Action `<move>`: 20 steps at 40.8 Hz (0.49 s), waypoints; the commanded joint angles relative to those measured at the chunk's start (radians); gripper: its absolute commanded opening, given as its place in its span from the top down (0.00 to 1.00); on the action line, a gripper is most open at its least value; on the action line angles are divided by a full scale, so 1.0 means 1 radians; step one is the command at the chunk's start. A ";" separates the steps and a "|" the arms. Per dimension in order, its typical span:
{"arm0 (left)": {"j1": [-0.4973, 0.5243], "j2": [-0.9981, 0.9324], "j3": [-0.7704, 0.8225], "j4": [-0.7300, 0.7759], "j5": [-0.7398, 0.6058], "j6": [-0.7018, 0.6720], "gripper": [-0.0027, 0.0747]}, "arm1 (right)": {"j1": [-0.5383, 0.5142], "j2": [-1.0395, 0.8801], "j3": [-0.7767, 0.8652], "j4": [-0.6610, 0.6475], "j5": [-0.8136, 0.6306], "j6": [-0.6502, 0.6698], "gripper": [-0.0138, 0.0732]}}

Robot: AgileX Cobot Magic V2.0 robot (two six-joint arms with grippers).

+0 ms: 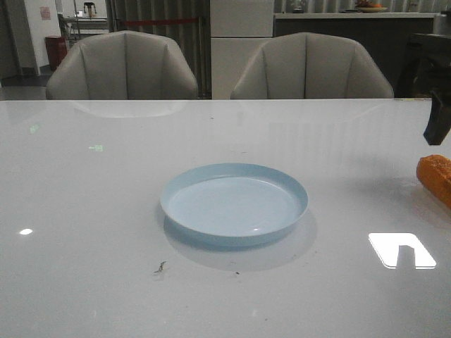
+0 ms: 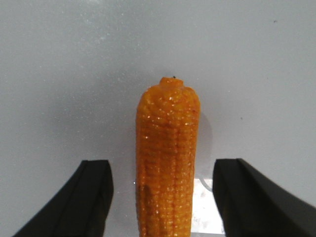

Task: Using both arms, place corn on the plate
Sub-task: 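Lower the right gripper over the orange corn and grasp it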

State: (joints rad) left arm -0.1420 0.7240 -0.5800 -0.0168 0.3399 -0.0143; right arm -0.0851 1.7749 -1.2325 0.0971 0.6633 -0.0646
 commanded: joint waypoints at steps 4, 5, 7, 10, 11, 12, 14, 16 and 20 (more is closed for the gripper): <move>0.001 -0.006 -0.027 -0.012 -0.071 -0.012 0.56 | 0.000 0.019 -0.037 -0.001 -0.045 -0.012 0.22; 0.001 -0.006 -0.027 -0.012 -0.071 -0.012 0.56 | 0.000 0.029 -0.037 -0.001 -0.045 -0.012 0.22; 0.001 -0.006 -0.027 -0.012 -0.071 -0.012 0.56 | 0.000 0.041 -0.037 -0.001 -0.045 -0.012 0.22; 0.001 -0.006 -0.027 -0.012 -0.071 -0.012 0.56 | 0.000 0.060 -0.037 -0.001 -0.048 -0.012 0.22; 0.001 -0.006 -0.027 -0.012 -0.071 -0.012 0.56 | 0.000 0.065 -0.037 -0.001 -0.050 -0.012 0.22; 0.001 -0.006 -0.027 -0.012 -0.071 -0.012 0.56 | 0.000 0.070 -0.037 -0.001 -0.053 -0.012 0.22; 0.001 -0.006 -0.027 -0.012 -0.071 -0.012 0.56 | 0.000 0.079 -0.037 -0.001 -0.055 -0.012 0.22; 0.001 -0.006 -0.027 -0.012 -0.071 -0.012 0.56 | 0.000 0.088 -0.037 -0.001 -0.057 -0.012 0.22; 0.001 -0.006 -0.027 -0.012 -0.071 -0.012 0.56 | 0.000 0.107 -0.037 -0.001 -0.057 -0.012 0.30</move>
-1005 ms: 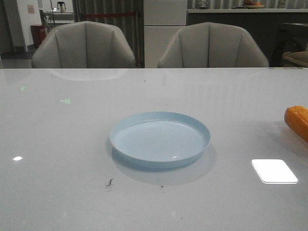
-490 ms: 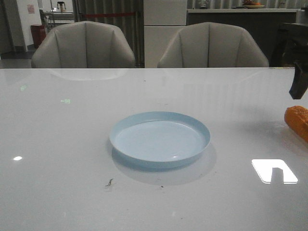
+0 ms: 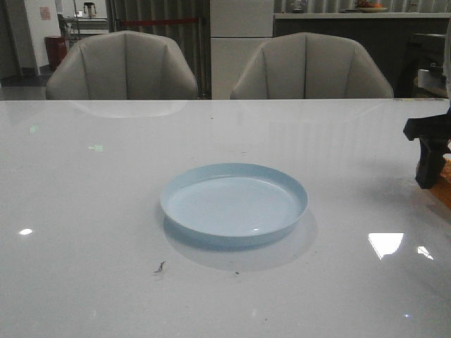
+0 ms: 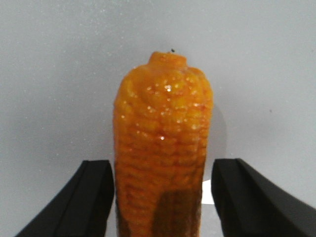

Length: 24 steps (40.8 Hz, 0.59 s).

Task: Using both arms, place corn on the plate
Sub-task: 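Lower the right gripper over the orange corn and grasp it, then carry the corn with the right gripper and lower it onto the plate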

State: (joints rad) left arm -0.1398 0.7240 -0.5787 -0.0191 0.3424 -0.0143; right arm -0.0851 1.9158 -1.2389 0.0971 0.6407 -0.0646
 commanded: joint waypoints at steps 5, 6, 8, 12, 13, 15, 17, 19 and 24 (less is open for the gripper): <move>-0.002 -0.006 -0.028 -0.010 -0.074 -0.012 0.56 | 0.000 -0.012 -0.031 -0.001 -0.031 -0.012 0.44; -0.002 -0.006 -0.028 -0.010 -0.074 -0.012 0.56 | 0.000 -0.012 -0.031 -0.001 -0.031 -0.012 0.46; -0.002 -0.006 -0.028 -0.010 -0.074 -0.012 0.56 | 0.000 -0.012 -0.033 -0.001 -0.034 -0.012 0.46; -0.002 -0.006 -0.028 -0.010 -0.074 -0.012 0.56 | 0.001 -0.013 -0.070 -0.001 -0.027 -0.012 0.46; -0.002 -0.006 -0.028 -0.010 -0.074 -0.012 0.56 | 0.001 -0.013 -0.083 -0.001 -0.017 -0.012 0.46; -0.002 -0.006 -0.028 -0.010 -0.074 -0.012 0.56 | 0.002 -0.013 -0.121 -0.001 0.008 -0.012 0.46; -0.002 -0.006 -0.028 -0.010 -0.074 -0.012 0.56 | 0.005 -0.013 -0.165 0.000 0.035 -0.012 0.46; -0.002 -0.006 -0.028 -0.010 -0.074 -0.012 0.56 | 0.011 -0.013 -0.207 0.000 0.070 -0.013 0.46; -0.002 -0.006 -0.028 -0.010 -0.074 -0.012 0.56 | 0.044 -0.013 -0.318 0.010 0.137 -0.049 0.46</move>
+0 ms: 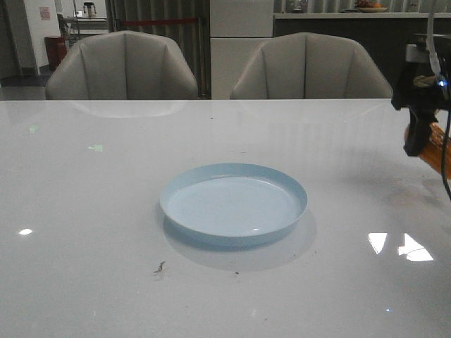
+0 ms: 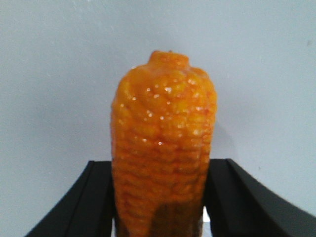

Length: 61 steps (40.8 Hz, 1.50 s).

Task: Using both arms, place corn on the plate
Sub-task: 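Carry the corn with the right gripper and lower it onto the plate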

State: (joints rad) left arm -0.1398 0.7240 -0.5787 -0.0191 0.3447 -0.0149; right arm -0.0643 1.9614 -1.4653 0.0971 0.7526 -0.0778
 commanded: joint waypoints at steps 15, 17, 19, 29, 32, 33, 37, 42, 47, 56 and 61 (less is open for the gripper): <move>-0.002 -0.006 -0.028 -0.010 -0.076 -0.012 0.56 | 0.301 -0.054 -0.224 0.030 0.108 -0.153 0.46; -0.002 -0.006 -0.028 -0.010 -0.076 -0.012 0.56 | 0.347 -0.053 -0.223 0.030 0.104 -0.154 0.46; -0.002 -0.006 -0.028 -0.010 -0.076 -0.012 0.56 | 0.385 -0.053 -0.223 0.030 0.092 -0.154 0.46; -0.002 -0.006 -0.028 -0.010 -0.076 -0.012 0.56 | 0.542 -0.042 -0.219 0.030 0.002 -0.161 0.46; -0.002 -0.006 -0.028 -0.010 -0.070 -0.012 0.56 | 0.562 -0.018 -0.219 0.030 0.003 -0.161 0.46; -0.002 -0.006 -0.028 -0.010 -0.070 -0.012 0.56 | 0.566 -0.008 -0.219 0.030 0.006 -0.161 0.46; -0.002 -0.006 -0.028 -0.010 -0.057 -0.012 0.56 | 0.576 0.037 -0.219 0.034 0.035 -0.161 0.46; -0.002 -0.006 -0.028 -0.010 -0.027 -0.012 0.56 | 0.576 0.087 -0.219 0.034 0.072 -0.161 0.46; -0.002 -0.006 -0.028 -0.010 -0.013 -0.012 0.56 | 0.576 0.120 -0.219 0.034 0.097 -0.161 0.43; -0.002 -0.006 -0.028 -0.010 -0.013 -0.012 0.56 | 0.576 0.123 -0.223 0.034 0.093 -0.160 0.22; -0.002 -0.006 -0.028 -0.010 -0.013 -0.012 0.56 | 0.576 0.119 -0.229 0.048 0.111 -0.157 0.22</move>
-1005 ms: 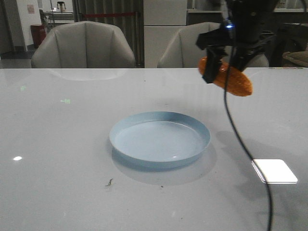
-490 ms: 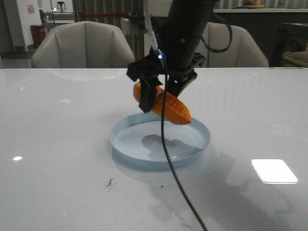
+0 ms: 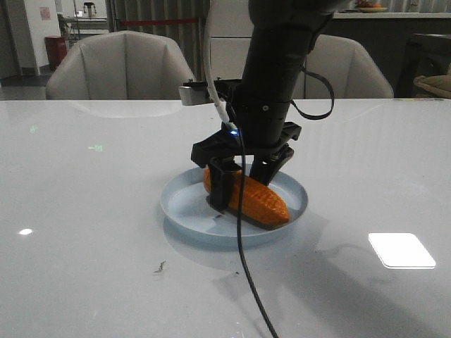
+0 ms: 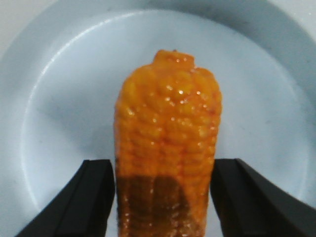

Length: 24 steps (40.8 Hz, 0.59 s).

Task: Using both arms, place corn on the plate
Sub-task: 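Carry the corn with the right gripper and lower it onto the plate, then open the right gripper and lift it away from the corn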

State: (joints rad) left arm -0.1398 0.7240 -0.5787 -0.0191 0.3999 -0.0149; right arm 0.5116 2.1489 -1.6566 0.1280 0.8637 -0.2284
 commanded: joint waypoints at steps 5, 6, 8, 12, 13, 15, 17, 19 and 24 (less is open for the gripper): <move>-0.002 -0.006 -0.028 -0.010 -0.071 -0.012 0.56 | -0.004 -0.083 -0.069 0.016 0.044 -0.006 0.22; -0.002 -0.006 -0.028 -0.010 -0.071 -0.012 0.56 | -0.005 -0.091 -0.075 0.017 0.044 -0.006 0.22; -0.002 -0.006 -0.028 -0.010 -0.073 -0.012 0.56 | -0.008 -0.103 -0.091 0.016 0.044 -0.006 0.22; -0.002 -0.006 -0.028 -0.010 -0.073 -0.012 0.56 | -0.019 -0.141 -0.129 0.017 0.042 -0.006 0.22; -0.002 -0.006 -0.028 -0.010 -0.073 -0.012 0.56 | -0.022 -0.149 -0.137 0.017 0.044 -0.005 0.22; -0.002 -0.006 -0.028 -0.010 -0.073 -0.012 0.56 | -0.029 -0.170 -0.154 0.017 0.050 -0.003 0.22; -0.002 -0.006 -0.028 -0.010 -0.073 -0.012 0.56 | -0.041 -0.192 -0.163 0.017 0.060 0.005 0.22; -0.002 -0.006 -0.028 -0.010 -0.073 -0.012 0.56 | -0.053 -0.220 -0.168 0.017 0.072 0.028 0.22; -0.002 -0.006 -0.028 -0.010 -0.077 -0.012 0.56 | -0.101 -0.294 -0.168 0.024 0.111 0.085 0.22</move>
State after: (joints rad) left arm -0.1398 0.7240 -0.5787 -0.0191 0.3999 -0.0149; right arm 0.4448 1.9640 -1.7898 0.1382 0.9702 -0.1771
